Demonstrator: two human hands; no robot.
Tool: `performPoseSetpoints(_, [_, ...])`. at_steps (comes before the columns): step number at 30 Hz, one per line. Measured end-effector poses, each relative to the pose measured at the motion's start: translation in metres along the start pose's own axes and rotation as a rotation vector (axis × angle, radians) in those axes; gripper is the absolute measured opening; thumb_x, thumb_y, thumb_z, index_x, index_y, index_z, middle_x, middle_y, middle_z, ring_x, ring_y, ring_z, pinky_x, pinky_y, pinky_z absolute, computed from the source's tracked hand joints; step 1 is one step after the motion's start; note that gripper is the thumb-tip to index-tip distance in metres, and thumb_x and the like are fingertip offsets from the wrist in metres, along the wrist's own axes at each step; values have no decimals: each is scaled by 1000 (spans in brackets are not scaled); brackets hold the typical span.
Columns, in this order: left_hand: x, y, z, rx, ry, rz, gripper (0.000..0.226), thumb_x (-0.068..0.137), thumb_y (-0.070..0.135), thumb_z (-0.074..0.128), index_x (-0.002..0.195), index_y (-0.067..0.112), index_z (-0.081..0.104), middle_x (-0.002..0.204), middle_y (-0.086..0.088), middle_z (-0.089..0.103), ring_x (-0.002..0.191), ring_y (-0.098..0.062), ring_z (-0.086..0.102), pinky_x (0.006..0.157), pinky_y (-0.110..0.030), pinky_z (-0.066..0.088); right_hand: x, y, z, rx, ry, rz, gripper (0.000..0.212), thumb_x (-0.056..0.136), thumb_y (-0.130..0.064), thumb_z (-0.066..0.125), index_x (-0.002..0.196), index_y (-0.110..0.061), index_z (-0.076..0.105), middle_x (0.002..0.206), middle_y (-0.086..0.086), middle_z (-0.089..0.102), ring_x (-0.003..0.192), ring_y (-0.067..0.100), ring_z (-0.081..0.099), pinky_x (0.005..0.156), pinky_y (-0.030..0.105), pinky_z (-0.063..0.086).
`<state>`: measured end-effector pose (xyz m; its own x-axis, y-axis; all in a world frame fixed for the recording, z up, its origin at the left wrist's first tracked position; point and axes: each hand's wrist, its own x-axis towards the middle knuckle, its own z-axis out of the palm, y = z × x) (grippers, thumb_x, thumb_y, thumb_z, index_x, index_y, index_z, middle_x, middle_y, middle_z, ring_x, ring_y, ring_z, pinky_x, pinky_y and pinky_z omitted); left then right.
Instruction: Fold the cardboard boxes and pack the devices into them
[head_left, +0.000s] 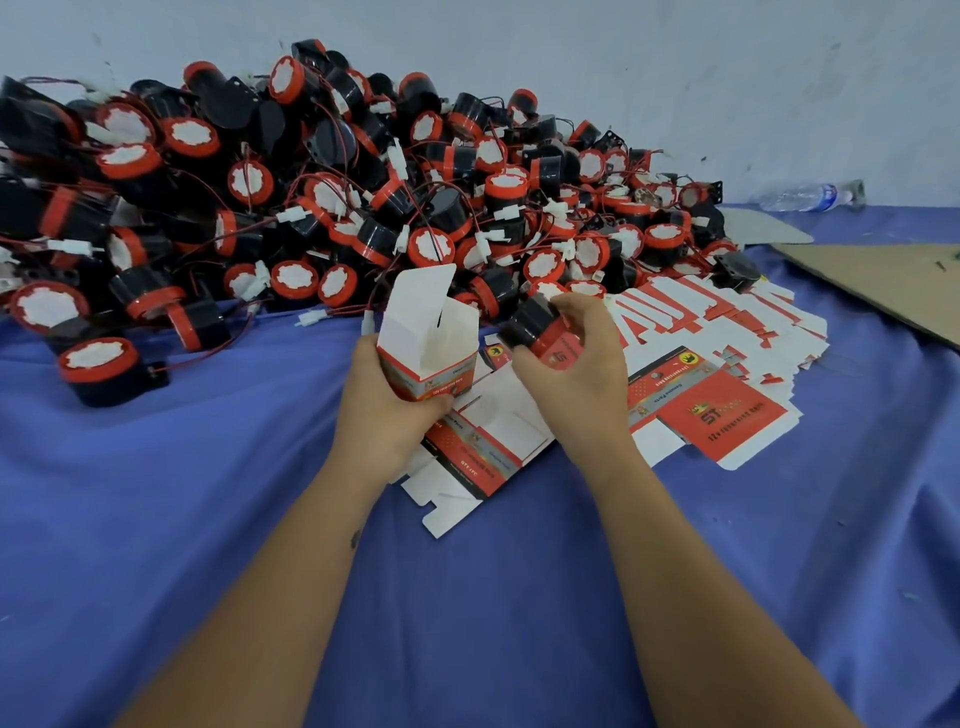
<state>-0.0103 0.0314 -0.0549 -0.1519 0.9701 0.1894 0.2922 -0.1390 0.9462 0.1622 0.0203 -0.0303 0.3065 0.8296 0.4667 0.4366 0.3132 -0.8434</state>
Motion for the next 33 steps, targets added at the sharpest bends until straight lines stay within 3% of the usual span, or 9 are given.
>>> performPoseSetpoints(6, [3,-1,1,16,-24,12,98,76,9,84,154,18,25,123,15,51,110,-4,51,69,-7,40,8,-12,-17,1140,57,358,24,92,-13,61,116,-13,59,107,10,69,101,27,70,88,36,57])
performPoseSetpoints(9, [2,0,1,8,-30,13,98,76,10,84,154,18,25,127,14,51,112,-4,50,77,-13,43,11,-13,-27,1434,124,382,28,96,-16,56,122,-7,55,110,15,70,105,30,69,86,36,57])
performPoseSetpoints(11, [1,1,1,13,-30,18,94,77,11,84,152,19,28,125,15,51,107,-2,51,72,-9,42,11,-17,-30,1332,203,273,35,93,-16,58,126,-8,51,117,12,66,105,25,70,86,34,57])
performPoseSetpoints(14, [-1,1,1,18,-31,52,72,76,12,85,128,30,39,119,16,51,94,2,54,58,-3,43,6,-24,-29,750,284,-35,45,84,-12,65,125,-16,48,119,3,58,97,12,68,80,24,55])
performPoseSetpoints(17, [-3,3,0,0,-61,81,69,72,13,87,116,38,40,111,21,54,91,7,56,58,-2,43,-5,-23,-17,306,206,-343,49,78,-9,72,121,-11,49,115,11,54,102,21,59,85,29,53])
performPoseSetpoints(20, [-6,5,0,-36,-111,113,62,70,9,88,107,39,49,101,20,63,85,16,60,62,-3,45,-13,-20,-1,-54,105,-547,53,75,-9,76,124,-7,56,121,7,45,115,-2,41,94,12,41])
performPoseSetpoints(24, [-7,5,2,-62,-148,147,65,70,3,86,113,39,53,99,28,68,91,10,64,69,-7,49,-22,-17,12,-183,-137,-492,59,79,-21,74,133,-18,51,122,-3,46,112,2,44,88,17,46])
performPoseSetpoints(29, [-6,2,2,-69,-195,157,68,72,-3,83,110,43,50,103,20,68,94,5,66,73,-12,53,-22,-16,14,-248,-182,-464,46,79,-28,78,117,-14,58,120,-1,53,106,14,52,85,27,50])
performPoseSetpoints(33, [-7,2,1,-69,-194,172,66,75,-8,78,110,41,50,95,38,66,89,12,65,69,-6,49,-27,-15,18,-352,-194,-480,37,83,-29,72,116,-14,62,117,-1,59,102,13,53,93,32,46])
